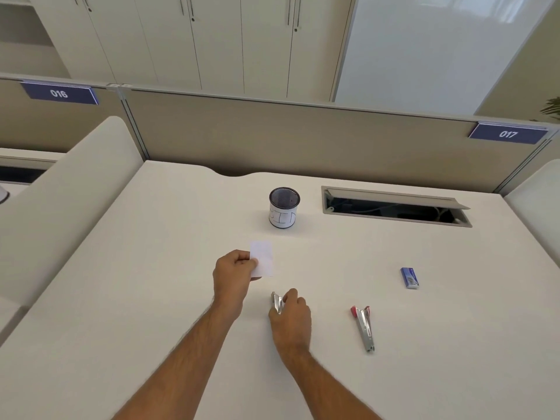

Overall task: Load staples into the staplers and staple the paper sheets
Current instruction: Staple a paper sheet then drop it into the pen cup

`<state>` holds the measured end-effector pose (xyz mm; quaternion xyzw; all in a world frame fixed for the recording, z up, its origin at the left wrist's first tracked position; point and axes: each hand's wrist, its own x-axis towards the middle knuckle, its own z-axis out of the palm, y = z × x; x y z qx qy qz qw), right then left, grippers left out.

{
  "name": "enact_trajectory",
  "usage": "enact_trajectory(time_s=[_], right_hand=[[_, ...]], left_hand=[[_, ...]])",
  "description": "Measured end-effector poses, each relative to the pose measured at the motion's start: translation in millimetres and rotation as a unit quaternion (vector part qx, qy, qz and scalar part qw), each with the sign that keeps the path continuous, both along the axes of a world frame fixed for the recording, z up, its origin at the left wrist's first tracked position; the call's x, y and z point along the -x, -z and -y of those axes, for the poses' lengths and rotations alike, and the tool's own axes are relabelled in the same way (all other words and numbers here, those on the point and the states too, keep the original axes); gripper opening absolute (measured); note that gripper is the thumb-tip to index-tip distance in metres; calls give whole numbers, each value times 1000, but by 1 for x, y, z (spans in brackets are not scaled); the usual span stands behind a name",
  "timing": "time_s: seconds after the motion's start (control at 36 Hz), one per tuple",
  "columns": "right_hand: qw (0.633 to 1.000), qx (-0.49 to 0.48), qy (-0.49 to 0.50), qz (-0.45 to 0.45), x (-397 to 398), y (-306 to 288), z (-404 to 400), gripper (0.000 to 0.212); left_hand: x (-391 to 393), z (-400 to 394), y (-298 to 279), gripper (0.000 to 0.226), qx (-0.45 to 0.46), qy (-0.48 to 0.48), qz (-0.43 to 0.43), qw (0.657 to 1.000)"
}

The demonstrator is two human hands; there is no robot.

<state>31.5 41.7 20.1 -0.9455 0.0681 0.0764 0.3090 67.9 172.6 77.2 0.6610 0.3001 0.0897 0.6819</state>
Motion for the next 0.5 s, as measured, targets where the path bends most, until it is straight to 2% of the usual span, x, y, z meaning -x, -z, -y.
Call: enact_trajectory(time_s=[0.19,0.33,0.42,0.47,0.5], right_hand=[[999,-13,13,-30,-1,2,-5,34],[998,-32,48,-25,-4,-2,-3,51],[993,-79,84,6,-15,-14,1,37],[979,-165,119,24,-25,-28,3,23],[966,-216,134,37,-30,-37,4,23]], left_hand=[[-4,-3,-1,9,-6,19,-1,1000],[-8,-4,-3,9,-23,29,-2,999],[-10,-2,-4,11,-65,44,-2,997],[-11,1,-5,12,-110,57,1,992],[-10,3,-5,12,-135,65,5,989]])
